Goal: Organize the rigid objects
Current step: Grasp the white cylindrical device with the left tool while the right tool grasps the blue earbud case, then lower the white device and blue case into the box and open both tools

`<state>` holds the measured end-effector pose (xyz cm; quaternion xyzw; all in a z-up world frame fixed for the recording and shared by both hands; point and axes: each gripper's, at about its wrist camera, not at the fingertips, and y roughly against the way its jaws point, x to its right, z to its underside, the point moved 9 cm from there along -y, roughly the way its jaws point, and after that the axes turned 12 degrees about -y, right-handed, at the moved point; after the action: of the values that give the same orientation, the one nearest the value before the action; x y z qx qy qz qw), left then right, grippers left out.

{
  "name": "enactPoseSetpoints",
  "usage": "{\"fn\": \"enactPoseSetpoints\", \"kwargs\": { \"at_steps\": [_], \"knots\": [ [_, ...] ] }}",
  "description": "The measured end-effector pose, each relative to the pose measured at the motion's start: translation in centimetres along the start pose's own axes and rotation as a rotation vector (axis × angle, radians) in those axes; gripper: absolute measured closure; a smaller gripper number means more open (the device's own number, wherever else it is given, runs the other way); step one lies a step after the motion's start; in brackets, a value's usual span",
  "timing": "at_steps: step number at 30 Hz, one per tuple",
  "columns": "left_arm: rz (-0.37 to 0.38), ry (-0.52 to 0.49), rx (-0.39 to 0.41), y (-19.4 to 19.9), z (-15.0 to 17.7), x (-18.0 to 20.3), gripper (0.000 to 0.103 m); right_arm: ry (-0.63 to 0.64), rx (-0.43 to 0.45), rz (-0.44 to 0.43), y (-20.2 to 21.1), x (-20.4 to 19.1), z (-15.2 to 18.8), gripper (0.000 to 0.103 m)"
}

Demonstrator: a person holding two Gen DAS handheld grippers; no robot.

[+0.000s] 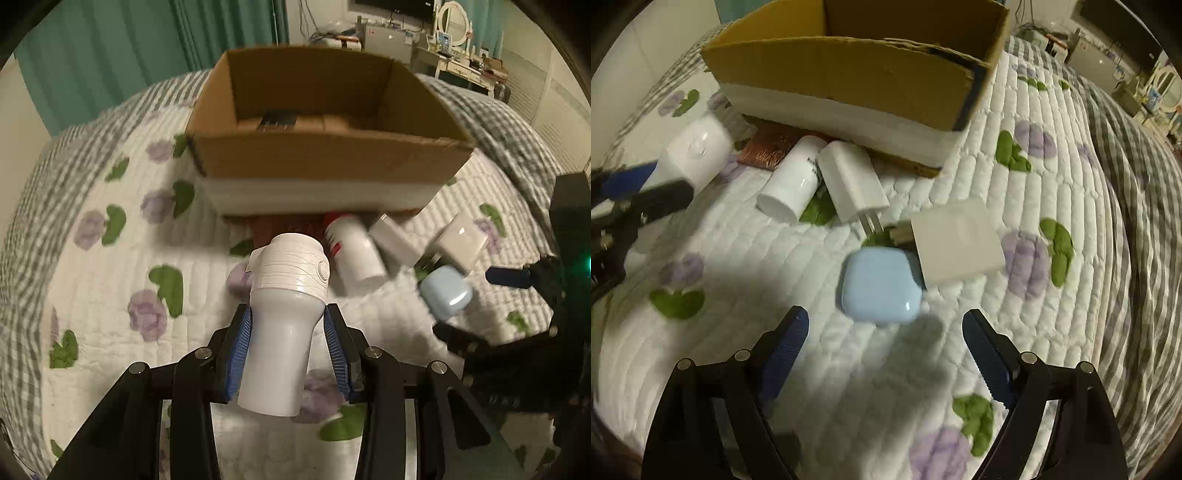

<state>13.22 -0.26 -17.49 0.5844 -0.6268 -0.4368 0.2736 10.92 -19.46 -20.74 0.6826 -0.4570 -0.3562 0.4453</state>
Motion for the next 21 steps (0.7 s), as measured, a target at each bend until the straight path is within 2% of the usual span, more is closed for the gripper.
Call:
{"fn": "enactPoseSetpoints", "kwargs": {
  "at_steps": [3, 5, 7, 8, 15, 21],
  "knots": [
    [-0.005, 0.019, 0.004, -0.9, 0.6, -1.1, 0.063, -0.06, -0.019, -0.021, -1.3, -0.4, -0.5, 0.025],
    [0.0, 0.024, 0.008, -1.3, 0.6, -1.5, 0.063, -0.068, -0.013, 0.006, -2.1, -0.4, -0.9, 0.033],
    [0.015, 0.031, 0.017, -1.5, 0.6, -1.7, 0.062, -0.057, -0.005, 0.003, -2.4, -0.6, -1.2, 0.049],
    [0.022, 0.032, 0.02, -1.6, 0.5, -1.8, 0.062, -0.052, 0.0, 0.006, -2.6, -0.8, -1.5, 0.052],
    [0.042, 0.031, 0.033, -1.2, 0.3, -1.4, 0.062, -0.023, 0.002, 0.005, -1.7, -1.0, -0.4, 0.052],
    [0.054, 0.044, 0.076, 1.9, -0.3, -1.0, 0.062, 0.017, 0.034, 0.006, 1.2, -1.6, 0.1, 0.052]
  ]
}}
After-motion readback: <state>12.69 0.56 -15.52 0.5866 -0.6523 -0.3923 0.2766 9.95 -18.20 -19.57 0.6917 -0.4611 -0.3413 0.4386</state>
